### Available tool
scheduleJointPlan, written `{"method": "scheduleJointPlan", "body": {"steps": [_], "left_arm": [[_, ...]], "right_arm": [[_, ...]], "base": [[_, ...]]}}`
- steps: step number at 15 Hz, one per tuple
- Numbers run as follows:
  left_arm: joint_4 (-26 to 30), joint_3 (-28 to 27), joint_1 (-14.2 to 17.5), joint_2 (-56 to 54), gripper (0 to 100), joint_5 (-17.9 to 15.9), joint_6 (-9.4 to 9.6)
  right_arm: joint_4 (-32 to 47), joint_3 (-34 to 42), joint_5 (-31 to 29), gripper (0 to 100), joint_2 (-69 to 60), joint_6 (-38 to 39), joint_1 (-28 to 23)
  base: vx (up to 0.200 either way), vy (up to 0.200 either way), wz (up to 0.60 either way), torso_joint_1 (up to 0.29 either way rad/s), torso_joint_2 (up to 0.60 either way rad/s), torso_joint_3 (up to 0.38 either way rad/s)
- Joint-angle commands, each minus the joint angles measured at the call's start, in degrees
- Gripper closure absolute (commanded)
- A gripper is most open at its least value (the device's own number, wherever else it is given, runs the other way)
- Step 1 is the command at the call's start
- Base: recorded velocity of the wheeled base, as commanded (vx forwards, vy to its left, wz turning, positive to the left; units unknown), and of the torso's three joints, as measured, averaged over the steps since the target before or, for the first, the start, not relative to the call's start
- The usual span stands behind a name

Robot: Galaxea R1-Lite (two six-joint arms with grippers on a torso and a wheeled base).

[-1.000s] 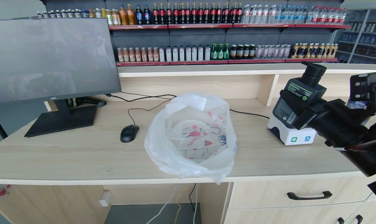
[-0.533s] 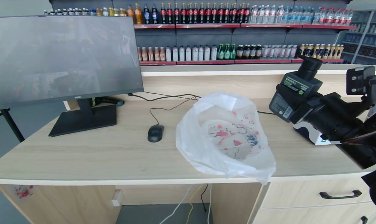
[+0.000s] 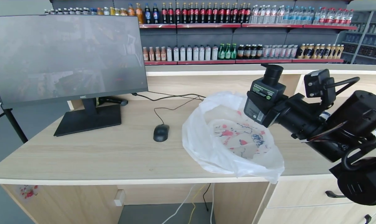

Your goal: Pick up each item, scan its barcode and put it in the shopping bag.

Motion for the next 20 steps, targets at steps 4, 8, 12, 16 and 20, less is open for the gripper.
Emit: {"method": "scheduleJointPlan", "body": {"steps": [4,8,12,16,20], "left_arm": [[0.1,0.0,0.0,0.0,0,0.0,-0.12],[0.1,0.0,0.1,0.0,0,0.0,-0.12],[0.0,0.0,0.0,0.0,0,0.0,-0.03],[0.1,0.0,0.1,0.0,0,0.0,-0.12],[0.1,0.0,0.1,0.0,0,0.0,-0.03]], "right_arm": [[0.6,-2.9,-0.1,100,8.2,-0.4,4.2],[1.1,-3.5,0.1,100,10.4,2.0,5.8],[1.2,-6.6,0.2,100,14.4,2.9,6.0],[1.0,-7.6,-0.2,100,18.6,3.7,6.3],[0.9,-7.2,-0.7,100,20.2,3.5,7.0]], "base": [[0.0,0.0,0.0,0.0,0.0,0.0],[0.0,0.0,0.0,0.0,0.0,0.0],[0.0,0.0,0.0,0.0,0.0,0.0],[0.0,0.0,0.0,0.0,0.0,0.0],[0.0,0.0,0.0,0.0,0.0,0.0]]}}
